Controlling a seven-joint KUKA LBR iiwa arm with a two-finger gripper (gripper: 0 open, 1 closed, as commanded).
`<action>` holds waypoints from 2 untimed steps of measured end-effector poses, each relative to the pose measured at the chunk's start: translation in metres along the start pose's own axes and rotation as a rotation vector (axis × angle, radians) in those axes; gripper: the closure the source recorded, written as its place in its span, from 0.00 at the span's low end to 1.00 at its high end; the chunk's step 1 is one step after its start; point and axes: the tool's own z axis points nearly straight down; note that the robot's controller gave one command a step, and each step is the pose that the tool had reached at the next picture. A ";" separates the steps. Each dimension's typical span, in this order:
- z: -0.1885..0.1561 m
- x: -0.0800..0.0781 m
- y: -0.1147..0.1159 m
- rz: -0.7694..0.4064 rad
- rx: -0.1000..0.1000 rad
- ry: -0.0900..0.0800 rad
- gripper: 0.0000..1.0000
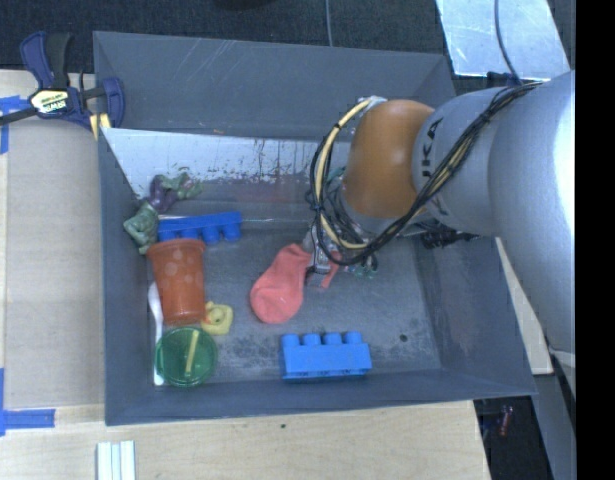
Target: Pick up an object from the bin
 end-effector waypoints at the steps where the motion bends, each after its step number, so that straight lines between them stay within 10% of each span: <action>1: -0.001 0.000 0.000 -0.001 0.000 -0.001 1.00; 2: -0.079 0.009 -0.005 -0.021 0.001 0.004 1.00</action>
Offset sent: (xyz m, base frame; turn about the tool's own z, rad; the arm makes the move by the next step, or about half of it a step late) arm -0.0157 -0.0044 0.1214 -0.0308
